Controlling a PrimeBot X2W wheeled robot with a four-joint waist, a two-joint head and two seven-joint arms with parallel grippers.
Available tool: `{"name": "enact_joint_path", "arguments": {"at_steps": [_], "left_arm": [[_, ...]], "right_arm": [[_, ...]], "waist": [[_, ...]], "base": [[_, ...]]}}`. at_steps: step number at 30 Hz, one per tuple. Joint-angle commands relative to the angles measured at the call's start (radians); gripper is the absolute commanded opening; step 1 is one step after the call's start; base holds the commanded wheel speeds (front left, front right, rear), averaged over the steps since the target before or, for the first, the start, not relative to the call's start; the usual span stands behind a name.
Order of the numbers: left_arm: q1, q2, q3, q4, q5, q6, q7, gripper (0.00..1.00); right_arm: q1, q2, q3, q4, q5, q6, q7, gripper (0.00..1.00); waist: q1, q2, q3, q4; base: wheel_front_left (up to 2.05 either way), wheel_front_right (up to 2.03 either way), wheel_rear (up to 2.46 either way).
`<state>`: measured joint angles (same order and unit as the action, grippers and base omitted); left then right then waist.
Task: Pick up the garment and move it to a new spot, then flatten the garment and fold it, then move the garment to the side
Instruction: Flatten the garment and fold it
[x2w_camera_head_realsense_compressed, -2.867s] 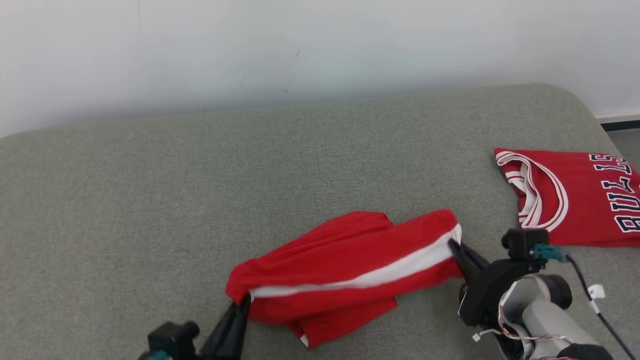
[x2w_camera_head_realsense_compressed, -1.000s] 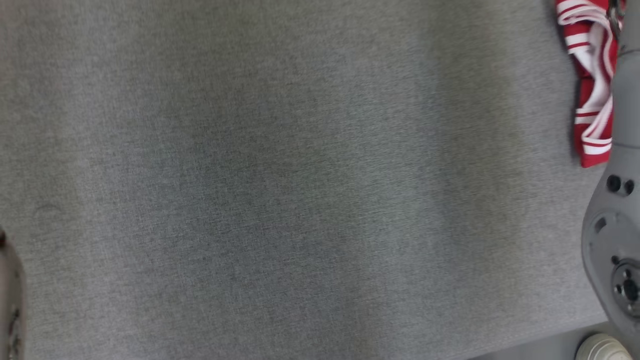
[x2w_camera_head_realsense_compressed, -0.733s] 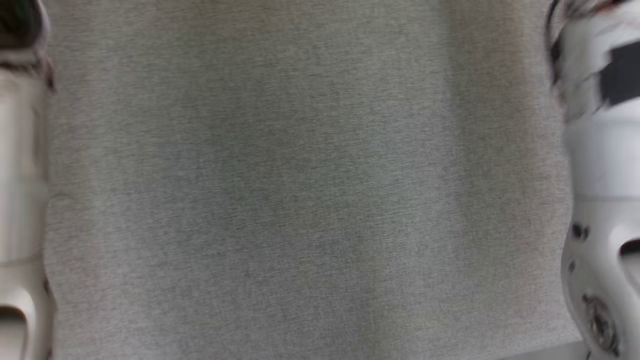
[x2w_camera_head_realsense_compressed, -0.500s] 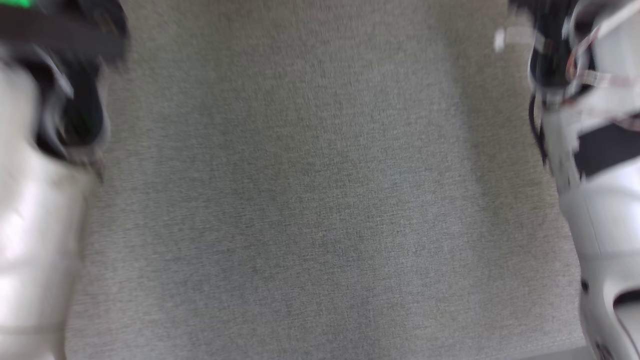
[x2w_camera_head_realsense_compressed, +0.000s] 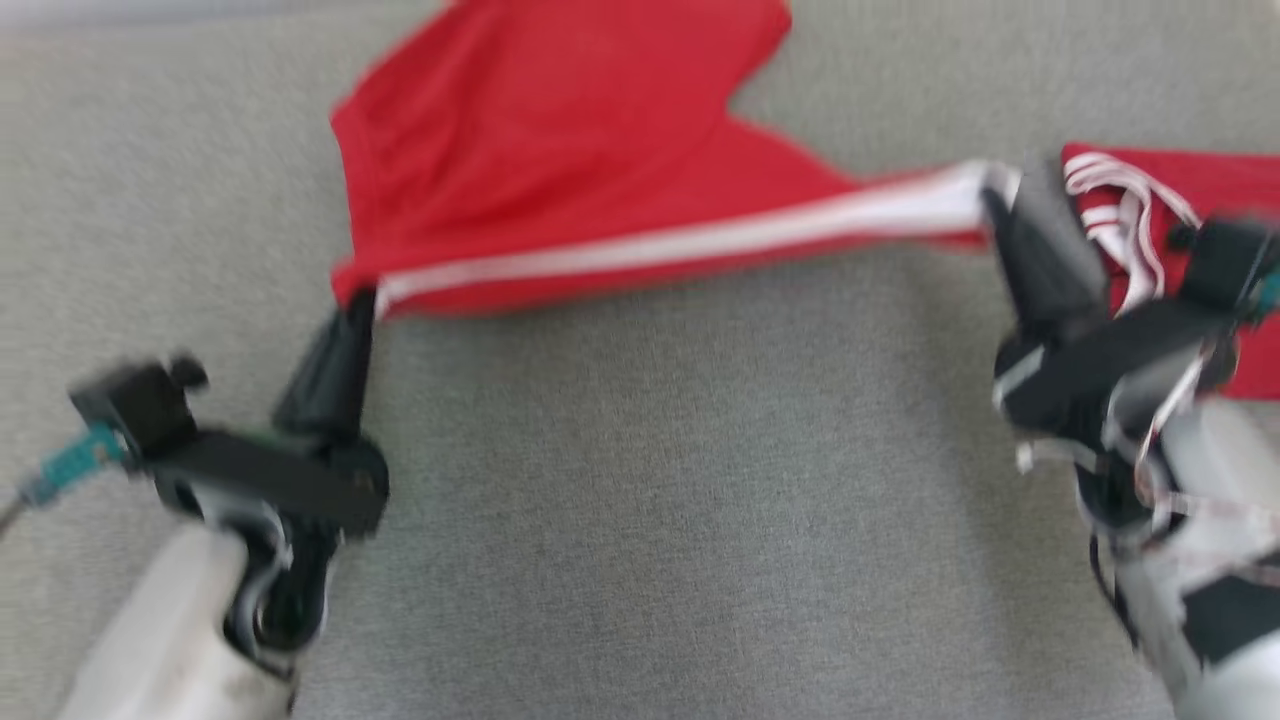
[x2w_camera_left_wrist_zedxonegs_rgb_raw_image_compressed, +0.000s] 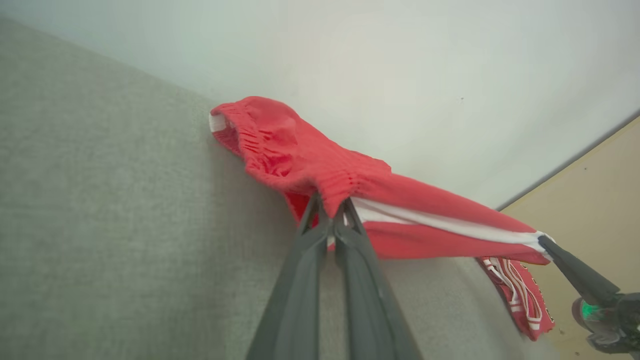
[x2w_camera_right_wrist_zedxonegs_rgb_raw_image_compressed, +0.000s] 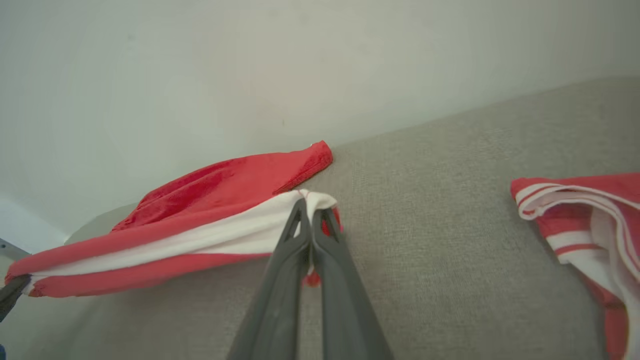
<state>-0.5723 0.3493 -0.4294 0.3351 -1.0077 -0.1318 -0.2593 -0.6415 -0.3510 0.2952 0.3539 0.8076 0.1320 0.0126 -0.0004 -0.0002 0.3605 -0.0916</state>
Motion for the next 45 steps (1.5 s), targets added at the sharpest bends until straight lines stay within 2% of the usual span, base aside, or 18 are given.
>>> {"name": "enact_joint_path", "arguments": {"at_steps": [1,3,7,12,17,23,25,29,33,45], "left_arm": [[0.033,0.007,0.004,0.007,-0.016,0.003,-0.004,0.0],[0.079,0.009,-0.005,0.016,0.001,0.003,-0.005,0.0],[0.165,0.037,-0.049,0.022,0.091,0.017,-0.005,0.0],[0.274,0.056,-0.082,0.0,0.162,0.05,-0.006,0.0],[0.377,0.074,-0.133,-0.046,0.195,0.09,0.017,0.0],[0.476,0.126,-0.192,-0.124,0.203,0.096,0.103,0.0],[0.497,0.145,-0.193,-0.153,0.206,0.114,0.114,0.0],[0.52,0.141,-0.176,-0.212,0.18,0.145,0.115,0.0],[0.474,0.105,-0.154,-0.227,0.168,0.165,0.096,0.0],[0.242,-0.023,-0.146,-0.119,0.164,0.16,0.107,0.0]], "right_arm": [[0.04,-0.014,-0.004,-0.013,-0.006,-0.003,0.015,0.0],[0.106,-0.025,0.014,-0.066,-0.004,-0.003,0.077,0.0],[0.24,-0.1,0.075,-0.198,-0.031,-0.003,0.245,0.0],[0.396,-0.151,0.025,-0.32,-0.043,-0.003,0.434,0.0],[0.531,-0.127,-0.026,-0.408,-0.045,-0.002,0.607,0.0],[0.665,-0.114,-0.085,-0.504,-0.055,-0.003,0.787,0.0],[0.698,-0.104,-0.111,-0.531,-0.067,-0.003,0.818,0.0],[0.676,-0.088,-0.147,-0.589,-0.121,-0.002,0.779,0.0],[0.588,-0.102,-0.128,-0.561,-0.164,-0.003,0.701,0.0],[0.157,-0.148,0.046,-0.224,-0.185,-0.003,0.486,0.0]], "waist": [[0.0004,0.0002,-0.081,0.017],[0.0004,0.0002,-0.109,0.019],[0.0004,0.0002,-0.161,0.013],[0.0004,0.0002,-0.209,0.01],[0.0004,0.0002,-0.244,0.005],[0.0004,0.0002,-0.267,0.006],[0.0004,0.0002,-0.268,0.013],[0.0004,0.0002,-0.258,0.039],[0.0004,0.0002,-0.248,0.069],[0.0004,0.0002,-0.153,0.163]], "base": [[0.0,0.0,0.0],[0.0,0.0,0.0],[0.0,0.0,0.0],[0.0,0.0,0.0],[0.0,0.0,0.0],[0.0,0.0,0.0],[0.0,0.0,0.0],[0.0,0.0,0.0],[0.0,0.0,0.0],[0.0,0.0,0.0]]}}
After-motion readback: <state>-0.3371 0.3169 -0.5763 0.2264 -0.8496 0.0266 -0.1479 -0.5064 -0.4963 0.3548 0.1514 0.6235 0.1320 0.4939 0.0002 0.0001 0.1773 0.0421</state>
